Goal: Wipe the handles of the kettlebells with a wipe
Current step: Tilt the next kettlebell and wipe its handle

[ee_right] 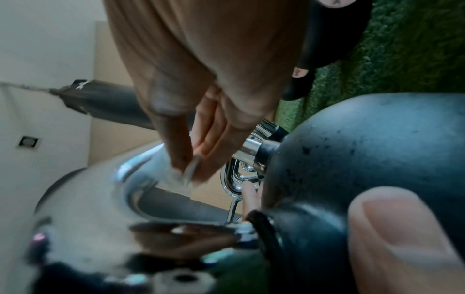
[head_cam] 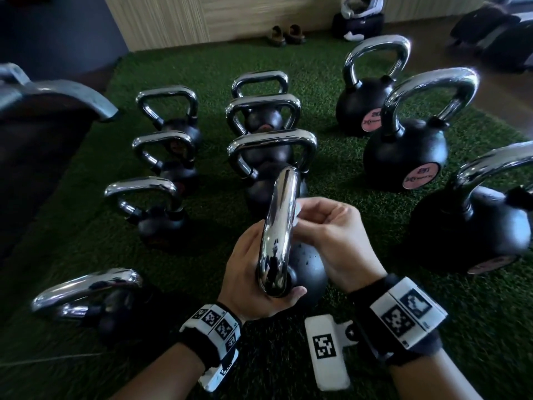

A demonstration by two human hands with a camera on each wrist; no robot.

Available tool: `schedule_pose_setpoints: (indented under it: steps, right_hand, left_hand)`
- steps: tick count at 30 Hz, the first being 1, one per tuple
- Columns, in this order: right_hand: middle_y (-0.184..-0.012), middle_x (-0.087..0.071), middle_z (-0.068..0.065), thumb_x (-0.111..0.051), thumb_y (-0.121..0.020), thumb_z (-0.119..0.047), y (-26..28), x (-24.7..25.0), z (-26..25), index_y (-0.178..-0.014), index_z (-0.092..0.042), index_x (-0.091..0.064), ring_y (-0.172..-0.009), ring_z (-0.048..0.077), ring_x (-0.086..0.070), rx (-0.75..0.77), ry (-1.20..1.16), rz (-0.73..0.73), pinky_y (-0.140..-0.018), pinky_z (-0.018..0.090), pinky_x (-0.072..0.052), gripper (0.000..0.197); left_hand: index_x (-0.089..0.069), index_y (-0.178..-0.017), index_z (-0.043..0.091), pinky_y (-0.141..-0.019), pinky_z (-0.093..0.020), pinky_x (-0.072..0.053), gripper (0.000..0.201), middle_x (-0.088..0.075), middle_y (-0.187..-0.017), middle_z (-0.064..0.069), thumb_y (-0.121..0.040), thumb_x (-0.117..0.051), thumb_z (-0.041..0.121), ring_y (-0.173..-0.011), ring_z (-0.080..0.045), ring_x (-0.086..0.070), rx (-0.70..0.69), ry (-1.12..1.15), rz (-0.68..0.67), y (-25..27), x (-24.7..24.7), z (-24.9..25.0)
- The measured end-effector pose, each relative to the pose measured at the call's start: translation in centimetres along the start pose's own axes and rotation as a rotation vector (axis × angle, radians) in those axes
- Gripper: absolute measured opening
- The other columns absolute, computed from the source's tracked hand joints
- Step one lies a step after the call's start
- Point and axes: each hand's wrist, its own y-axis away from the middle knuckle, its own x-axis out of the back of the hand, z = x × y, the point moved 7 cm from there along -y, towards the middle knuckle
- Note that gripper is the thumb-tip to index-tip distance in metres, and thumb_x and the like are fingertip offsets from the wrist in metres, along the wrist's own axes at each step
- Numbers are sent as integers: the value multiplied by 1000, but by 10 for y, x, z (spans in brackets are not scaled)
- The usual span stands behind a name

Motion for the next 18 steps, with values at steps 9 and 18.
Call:
schedule_pose_setpoints:
  steps: [9,18]
  right_hand:
    - [-72,-77,0,-90,-69,1,-6,8,-37,-80,-9,-75,-62,6,-72,295,428,271,-58,15,-54,21]
    - [-62,-71,-8,-90,-67,-15,-29,12,-37,-69,-20,-72,-56,2,-65,258,653,413,-56,18,-54,18]
  left_hand:
    - [-18,-149,63,-112,-31,-43,104,-32,-146,44,-65,-79,55,-135,5,-44,50,25,-22,-2,2,0]
    - [-29,-150,56,-106,-60,-49,95,-47,-148,24,-70,-80,63,-132,-35,-57,148,105,-25,1,3,-6]
